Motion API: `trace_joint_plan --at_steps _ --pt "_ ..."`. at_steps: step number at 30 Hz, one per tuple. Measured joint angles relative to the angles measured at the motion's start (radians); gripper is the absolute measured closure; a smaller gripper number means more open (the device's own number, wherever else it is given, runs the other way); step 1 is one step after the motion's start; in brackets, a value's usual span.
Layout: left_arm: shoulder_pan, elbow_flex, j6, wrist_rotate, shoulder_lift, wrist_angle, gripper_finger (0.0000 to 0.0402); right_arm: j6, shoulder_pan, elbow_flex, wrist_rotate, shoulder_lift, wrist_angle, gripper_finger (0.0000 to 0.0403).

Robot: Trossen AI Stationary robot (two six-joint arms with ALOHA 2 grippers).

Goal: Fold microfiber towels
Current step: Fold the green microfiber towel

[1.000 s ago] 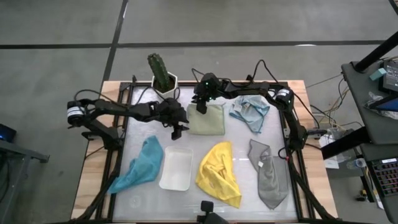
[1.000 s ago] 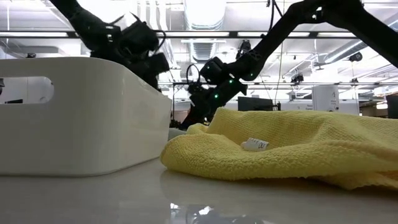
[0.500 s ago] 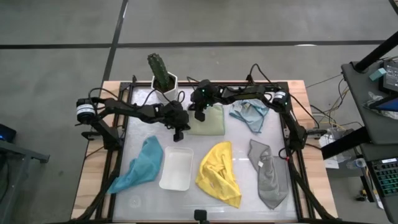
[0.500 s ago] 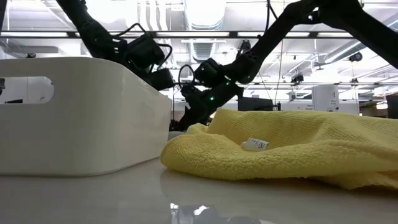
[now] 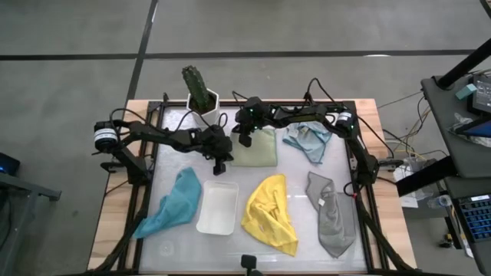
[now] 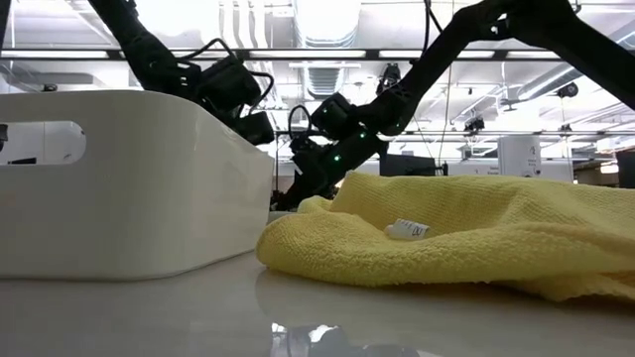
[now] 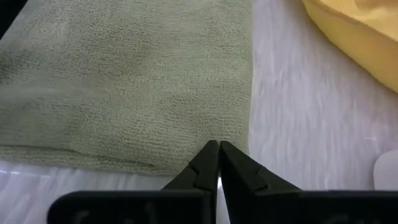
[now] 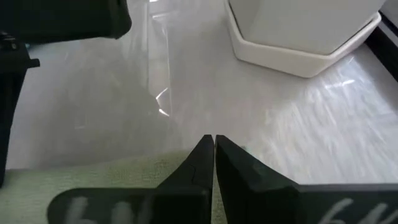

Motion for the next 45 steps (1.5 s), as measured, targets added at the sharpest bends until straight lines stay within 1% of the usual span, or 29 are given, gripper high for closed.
trace_joint_plan --at_steps 6,10,21,26,30,39,45 --pt "0.000 -0.004 -0.036 0.000 0.005 -0.006 0.0400 -0.030 0.000 0.034 0.002 0.000 -0.085 0.0394" --pt "0.000 -0.004 -0.060 0.003 0.029 -0.006 0.0400 -0.039 0.000 0.043 0.027 0.000 -0.136 0.0394" --pt "0.000 -0.002 -0.081 0.012 0.048 0.000 0.0400 -0.058 -0.009 0.047 0.029 0.000 -0.137 0.0394" --pt "0.002 0.005 -0.076 0.014 0.036 -0.002 0.0400 -0.072 -0.024 0.047 0.060 -0.010 -0.128 0.0394" --pt "0.002 0.010 -0.049 0.014 -0.001 -0.008 0.0400 -0.089 -0.033 0.047 0.061 -0.059 -0.150 0.0394" --pt "0.003 0.010 -0.045 0.006 -0.072 -0.039 0.0400 -0.134 -0.033 0.040 0.061 -0.195 -0.309 0.0394" --pt "0.003 0.012 -0.020 0.003 -0.095 -0.019 0.0400 -0.130 -0.024 -0.020 0.054 -0.297 -0.382 0.0394"
